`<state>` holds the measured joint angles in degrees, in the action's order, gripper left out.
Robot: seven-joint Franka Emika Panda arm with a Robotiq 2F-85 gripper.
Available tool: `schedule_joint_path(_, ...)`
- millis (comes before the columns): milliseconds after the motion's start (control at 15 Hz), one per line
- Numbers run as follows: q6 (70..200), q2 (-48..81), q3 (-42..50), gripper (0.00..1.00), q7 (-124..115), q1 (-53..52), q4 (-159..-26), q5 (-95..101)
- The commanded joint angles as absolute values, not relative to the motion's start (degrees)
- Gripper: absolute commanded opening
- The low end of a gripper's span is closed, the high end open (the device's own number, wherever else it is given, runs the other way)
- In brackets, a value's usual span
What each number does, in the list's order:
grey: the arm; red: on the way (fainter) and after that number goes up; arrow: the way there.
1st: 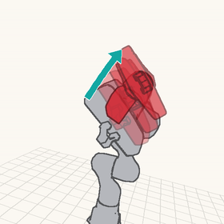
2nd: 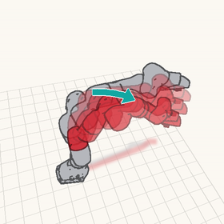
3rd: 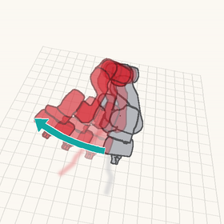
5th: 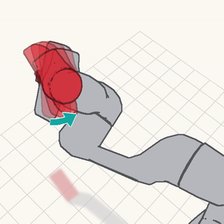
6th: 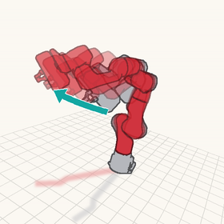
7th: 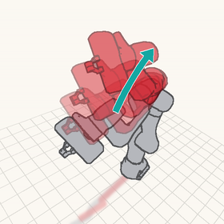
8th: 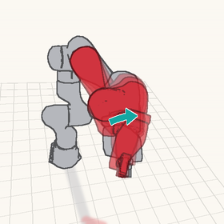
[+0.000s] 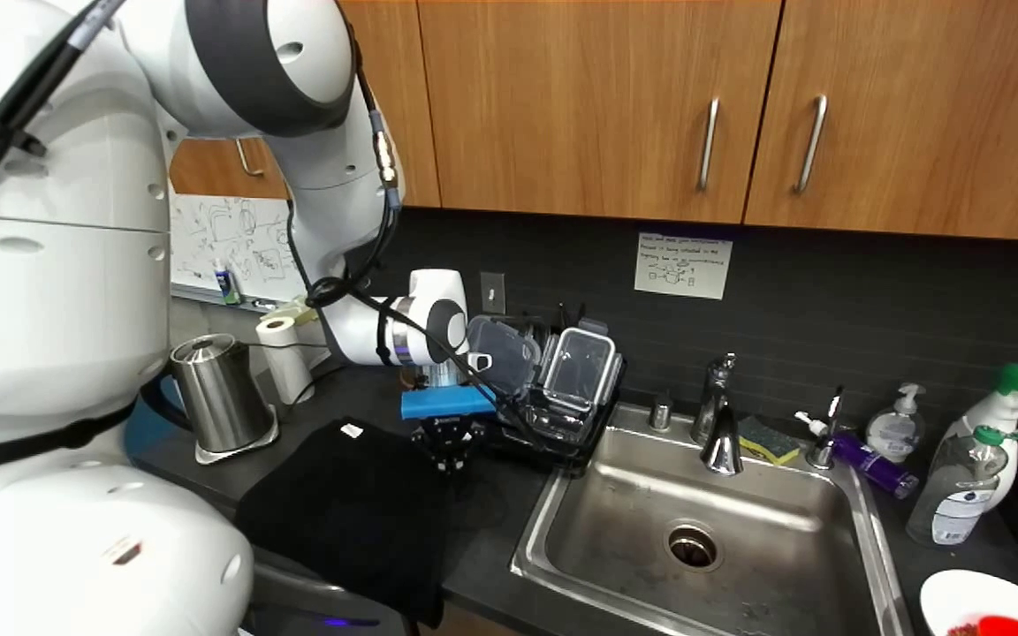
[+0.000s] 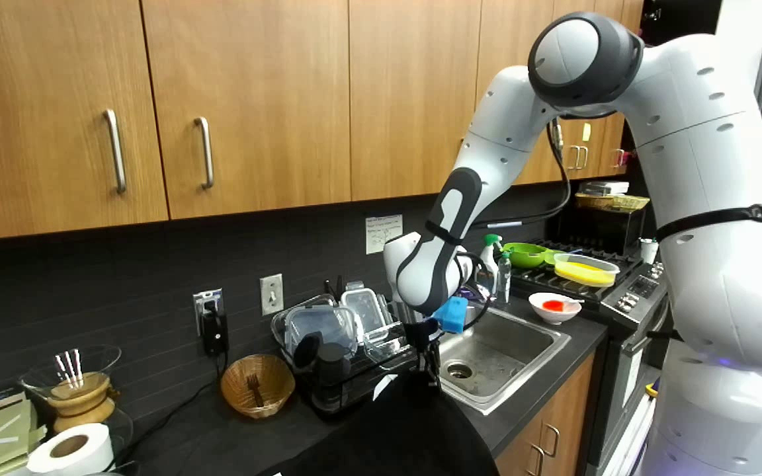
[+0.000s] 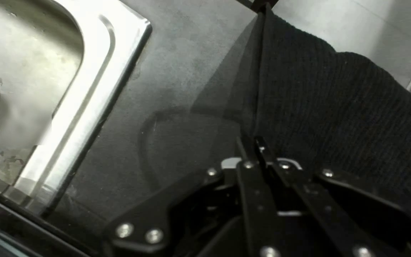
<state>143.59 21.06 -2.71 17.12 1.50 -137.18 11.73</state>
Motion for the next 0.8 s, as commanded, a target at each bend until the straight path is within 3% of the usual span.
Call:
schedule_joint_path(0, 143.7, 18.3, -3.3, 0.01, 18.3, 2.2, -139.1, 9.8)
schedule_joint_path(733, 144.0, 15.0, -3.1, 0.01, 19.1, 2.9, -141.1, 7.1)
